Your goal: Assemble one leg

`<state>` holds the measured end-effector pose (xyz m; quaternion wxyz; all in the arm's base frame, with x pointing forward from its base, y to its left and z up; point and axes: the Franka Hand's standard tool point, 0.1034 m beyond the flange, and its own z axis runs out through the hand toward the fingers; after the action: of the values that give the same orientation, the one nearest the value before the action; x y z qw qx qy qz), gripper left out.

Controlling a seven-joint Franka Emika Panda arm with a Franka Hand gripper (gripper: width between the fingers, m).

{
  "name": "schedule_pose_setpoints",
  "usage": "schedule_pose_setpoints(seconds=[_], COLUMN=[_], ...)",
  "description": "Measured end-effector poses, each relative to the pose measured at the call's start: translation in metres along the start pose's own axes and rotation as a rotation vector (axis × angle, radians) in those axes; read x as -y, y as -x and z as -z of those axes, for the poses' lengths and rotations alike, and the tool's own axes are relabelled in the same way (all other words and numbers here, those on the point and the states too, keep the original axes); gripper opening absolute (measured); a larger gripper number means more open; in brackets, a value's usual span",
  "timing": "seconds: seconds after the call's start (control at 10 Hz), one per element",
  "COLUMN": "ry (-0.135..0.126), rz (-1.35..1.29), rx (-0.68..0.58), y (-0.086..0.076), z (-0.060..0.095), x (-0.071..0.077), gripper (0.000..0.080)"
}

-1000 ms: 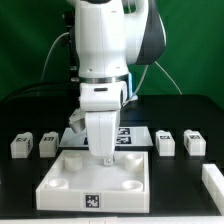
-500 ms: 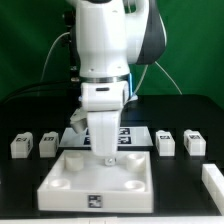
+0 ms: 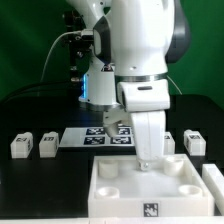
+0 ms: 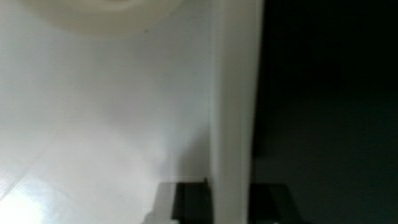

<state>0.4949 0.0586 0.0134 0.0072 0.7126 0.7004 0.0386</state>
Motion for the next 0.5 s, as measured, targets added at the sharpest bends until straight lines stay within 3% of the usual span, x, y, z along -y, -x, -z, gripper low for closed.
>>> schedule_pose_setpoints(seconds=[0.3, 0.4, 0.5], ry=[-0.082, -0.101, -0.103], rz=[-0.002, 0.002, 0.005], rx=[0.015, 0.021, 0.021], y=[-0.018, -0.017, -0.017], z=[-0.008, -0.008, -0.008], x=[-0.001, -0.001, -0.001], gripper=[0.0060, 0.0060, 0.0060])
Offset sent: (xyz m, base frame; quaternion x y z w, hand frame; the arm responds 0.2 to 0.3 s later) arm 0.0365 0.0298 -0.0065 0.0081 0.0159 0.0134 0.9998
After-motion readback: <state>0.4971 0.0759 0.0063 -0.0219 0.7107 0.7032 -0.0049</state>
